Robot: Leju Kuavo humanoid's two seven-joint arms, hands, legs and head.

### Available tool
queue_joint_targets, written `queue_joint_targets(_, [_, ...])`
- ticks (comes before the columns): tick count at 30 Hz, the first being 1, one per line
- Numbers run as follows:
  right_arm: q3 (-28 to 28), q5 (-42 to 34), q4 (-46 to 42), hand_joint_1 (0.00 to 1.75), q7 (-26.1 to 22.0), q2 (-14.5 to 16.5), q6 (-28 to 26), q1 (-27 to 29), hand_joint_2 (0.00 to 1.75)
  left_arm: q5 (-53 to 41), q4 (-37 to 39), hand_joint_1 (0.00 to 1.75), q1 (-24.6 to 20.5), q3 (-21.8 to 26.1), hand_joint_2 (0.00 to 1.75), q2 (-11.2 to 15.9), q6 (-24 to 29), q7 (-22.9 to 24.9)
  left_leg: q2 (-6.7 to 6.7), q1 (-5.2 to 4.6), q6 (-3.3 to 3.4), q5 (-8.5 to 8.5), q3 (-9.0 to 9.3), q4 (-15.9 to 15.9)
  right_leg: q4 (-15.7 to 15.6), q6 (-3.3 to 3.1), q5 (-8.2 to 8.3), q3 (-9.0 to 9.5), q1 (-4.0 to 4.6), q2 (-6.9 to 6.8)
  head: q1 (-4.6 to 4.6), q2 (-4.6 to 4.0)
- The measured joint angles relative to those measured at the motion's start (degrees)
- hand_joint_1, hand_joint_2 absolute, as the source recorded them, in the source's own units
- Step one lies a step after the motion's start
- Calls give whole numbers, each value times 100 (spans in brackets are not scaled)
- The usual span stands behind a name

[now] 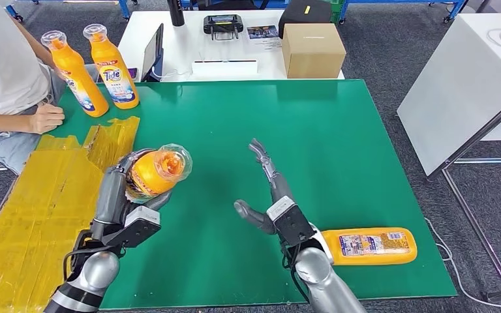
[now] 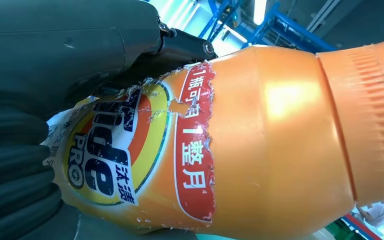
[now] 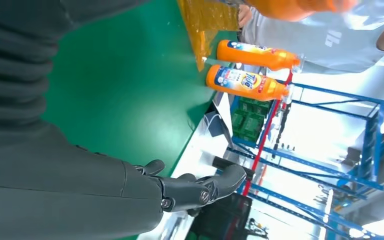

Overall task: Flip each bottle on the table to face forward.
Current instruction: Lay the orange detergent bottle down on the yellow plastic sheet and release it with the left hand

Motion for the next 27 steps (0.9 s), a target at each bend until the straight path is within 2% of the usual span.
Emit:
queue_joint_targets(4, [-39,22,-115,0,-34,-25,-29,40,175,-238,-6,175,0,27,175,28,58,102,0,0,0,0,0,0,0,0,0,0,0,0,0,0])
queue_joint_targets(8, [-170,119,-412,0,-171,-59,-193,200,175,-1874,8,175,-1,46,175,208,286,804,0,1,0,0,0,0,0,0,0,-2,1,0,0,0])
queue_joint_targets(12, [-372,176,-896,0,-230,-125,-300,420,175,-3125,189,175,-61,90,175,526,84,1441,1,2,-1,-1,0,-1,0,-1,0,-6,2,2,1,0])
queue_joint_targets(16, [-412,183,-985,0,-232,-137,-313,459,175,-3289,260,175,-90,104,175,592,-1,1529,1,3,-1,-1,-1,-1,0,-1,-1,-6,2,2,2,0])
queue_joint_targets(18, [-486,190,-1132,0,-232,-153,-326,507,175,-3452,468,175,-165,122,175,738,-225,1623,1,3,-1,0,0,-1,0,-1,-1,-7,3,2,1,0])
queue_joint_targets(21, [-657,196,-1485,0,-250,-186,-313,582,175,-3698,1563,175,-568,93,175,1160,-945,1769,2,4,-1,1,1,-2,1,-1,0,-4,3,3,1,0])
queue_joint_targets(22, [-672,196,-1521,0,-256,-187,-300,579,175,-3710,1887,175,-677,62,175,1227,-1057,1770,2,4,-1,2,1,-1,1,-1,0,-3,2,3,1,0])
queue_joint_targets(27, [-672,198,-1528,0,-256,-184,-292,572,175,-3706,2639,175,-863,-41,175,1319,-1137,1762,2,2,-1,2,-2,-1,1,-1,0,-3,1,2,1,0])
